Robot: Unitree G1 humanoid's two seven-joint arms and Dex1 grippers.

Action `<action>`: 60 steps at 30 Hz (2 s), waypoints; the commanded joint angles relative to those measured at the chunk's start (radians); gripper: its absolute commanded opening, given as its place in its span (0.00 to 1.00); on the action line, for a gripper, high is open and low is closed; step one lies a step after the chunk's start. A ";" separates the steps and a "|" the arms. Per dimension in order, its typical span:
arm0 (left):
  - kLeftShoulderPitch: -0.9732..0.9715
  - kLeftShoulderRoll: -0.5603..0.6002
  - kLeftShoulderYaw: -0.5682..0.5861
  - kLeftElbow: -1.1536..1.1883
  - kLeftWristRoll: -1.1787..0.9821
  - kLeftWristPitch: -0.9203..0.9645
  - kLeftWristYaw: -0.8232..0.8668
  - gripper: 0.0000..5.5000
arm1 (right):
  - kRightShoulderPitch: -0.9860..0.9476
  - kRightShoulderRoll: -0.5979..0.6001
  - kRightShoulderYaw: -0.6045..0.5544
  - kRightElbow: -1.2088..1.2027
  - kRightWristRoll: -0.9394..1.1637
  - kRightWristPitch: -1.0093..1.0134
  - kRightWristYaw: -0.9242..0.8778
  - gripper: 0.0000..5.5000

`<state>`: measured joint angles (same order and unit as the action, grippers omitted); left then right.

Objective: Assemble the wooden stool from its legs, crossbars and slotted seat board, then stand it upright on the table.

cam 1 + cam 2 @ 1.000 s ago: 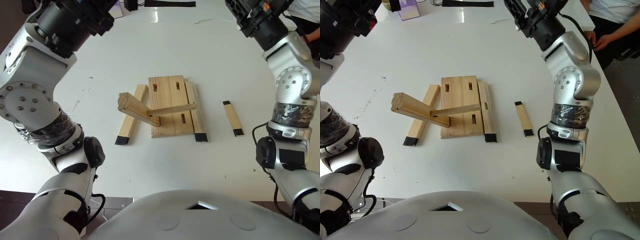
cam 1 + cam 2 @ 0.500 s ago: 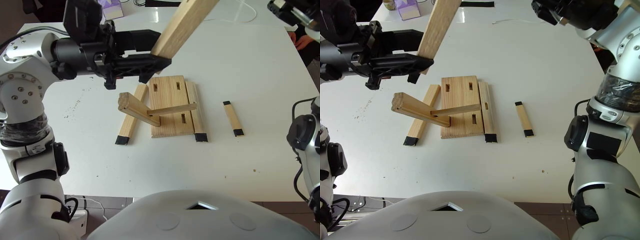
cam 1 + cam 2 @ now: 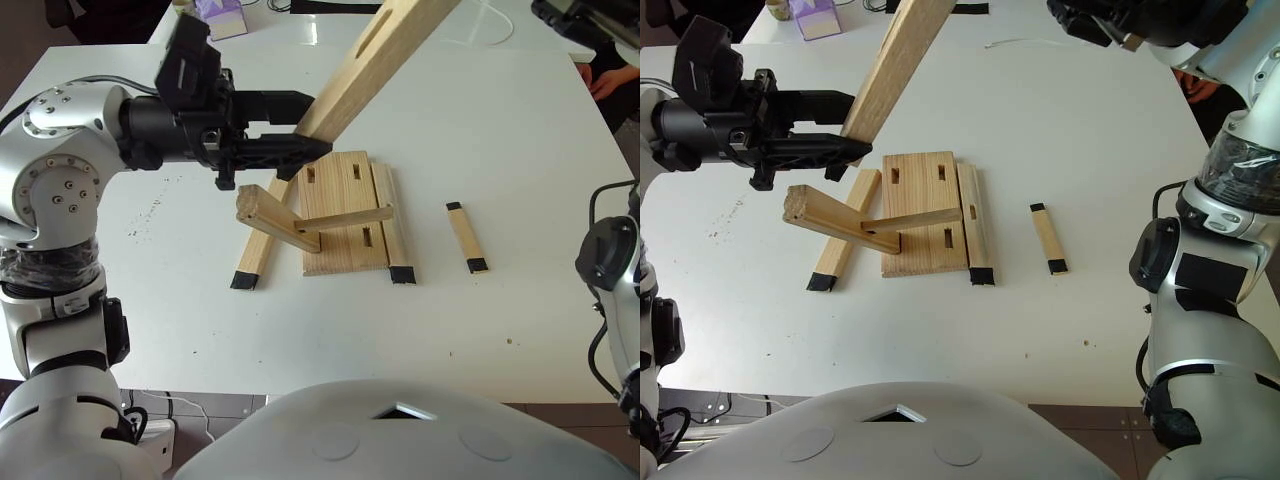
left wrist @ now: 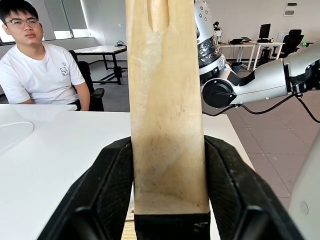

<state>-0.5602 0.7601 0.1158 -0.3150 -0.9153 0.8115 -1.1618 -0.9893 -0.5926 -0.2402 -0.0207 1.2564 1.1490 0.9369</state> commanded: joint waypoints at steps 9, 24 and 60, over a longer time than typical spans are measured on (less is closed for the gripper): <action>0.019 0.013 0.008 -0.029 -0.014 0.002 0.007 0.37 | 0.004 -0.010 0.031 0.011 -0.037 -0.007 0.023 0.54; 0.013 -0.021 -0.001 -0.029 0.015 -0.034 0.068 0.37 | 0.007 -0.006 0.028 0.027 -0.077 -0.019 0.037 0.37; 0.389 -0.803 0.181 -0.145 0.455 -0.378 1.360 0.60 | 0.536 -0.121 0.228 -0.206 -0.531 -0.531 0.288 0.37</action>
<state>-0.1476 -0.0424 0.3069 -0.4691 -0.4729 0.4373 0.1906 -0.4460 -0.7239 -0.0295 -0.2241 0.7332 0.6290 1.2233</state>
